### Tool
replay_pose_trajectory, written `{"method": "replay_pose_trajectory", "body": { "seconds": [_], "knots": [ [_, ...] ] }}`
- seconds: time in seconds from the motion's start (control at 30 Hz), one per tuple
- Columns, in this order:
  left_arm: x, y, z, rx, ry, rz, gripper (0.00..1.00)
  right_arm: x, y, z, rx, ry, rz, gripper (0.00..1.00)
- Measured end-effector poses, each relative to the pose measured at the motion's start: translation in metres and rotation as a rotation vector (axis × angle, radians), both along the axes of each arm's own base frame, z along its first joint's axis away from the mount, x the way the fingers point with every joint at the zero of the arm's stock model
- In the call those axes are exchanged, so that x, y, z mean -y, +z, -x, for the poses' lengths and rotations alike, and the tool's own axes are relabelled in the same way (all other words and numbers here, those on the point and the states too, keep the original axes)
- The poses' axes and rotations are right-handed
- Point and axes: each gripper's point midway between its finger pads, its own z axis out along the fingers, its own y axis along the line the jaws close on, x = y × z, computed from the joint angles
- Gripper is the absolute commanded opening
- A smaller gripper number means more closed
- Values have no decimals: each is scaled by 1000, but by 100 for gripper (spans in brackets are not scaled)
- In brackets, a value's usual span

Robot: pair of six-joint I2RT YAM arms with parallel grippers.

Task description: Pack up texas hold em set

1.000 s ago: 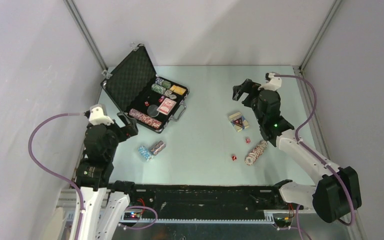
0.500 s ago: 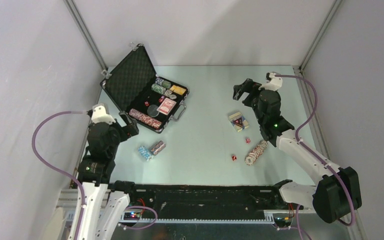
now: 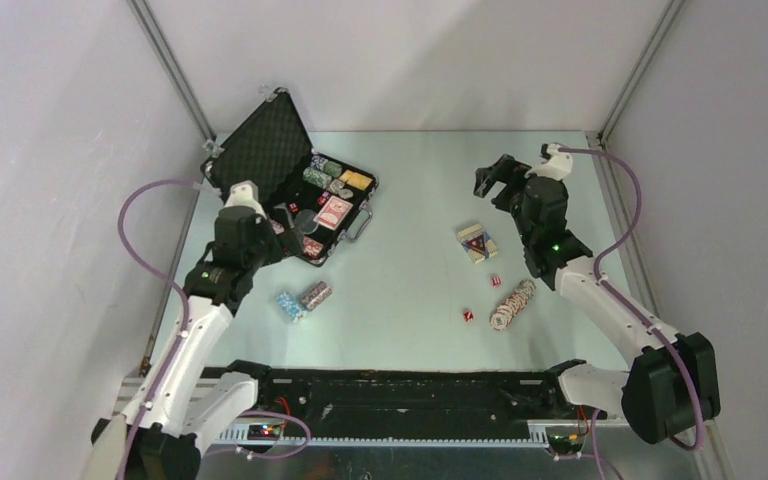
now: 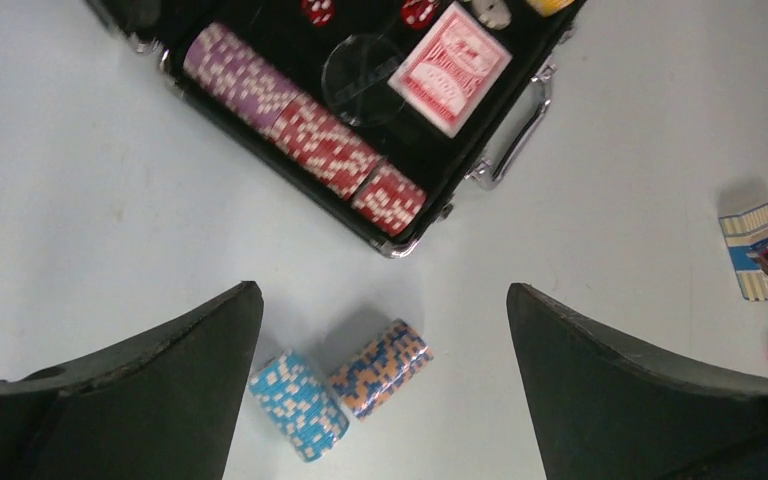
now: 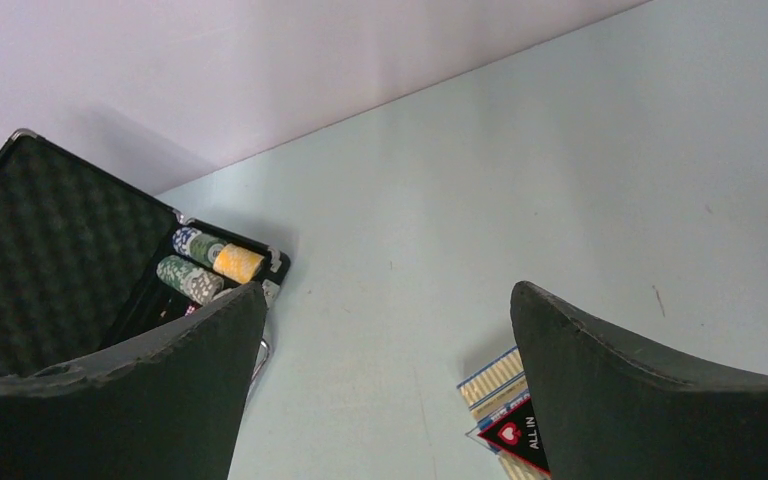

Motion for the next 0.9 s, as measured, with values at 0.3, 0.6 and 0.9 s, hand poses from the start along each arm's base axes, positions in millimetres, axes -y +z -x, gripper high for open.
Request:
{"method": "replay_pose_trajectory", "body": {
  "seconds": [0.3, 0.6, 0.9],
  "knots": [
    [42, 43, -60, 177, -69, -90, 99, -10, -12, -3, -30, 79, -10, 91],
    [68, -2, -122, 96, -188, -239, 85, -25, -10, -4, -13, 161, -21, 89],
    [94, -41, -161, -32, -291, -315, 74, -29, -9, -5, -2, 180, -19, 89]
  ]
}}
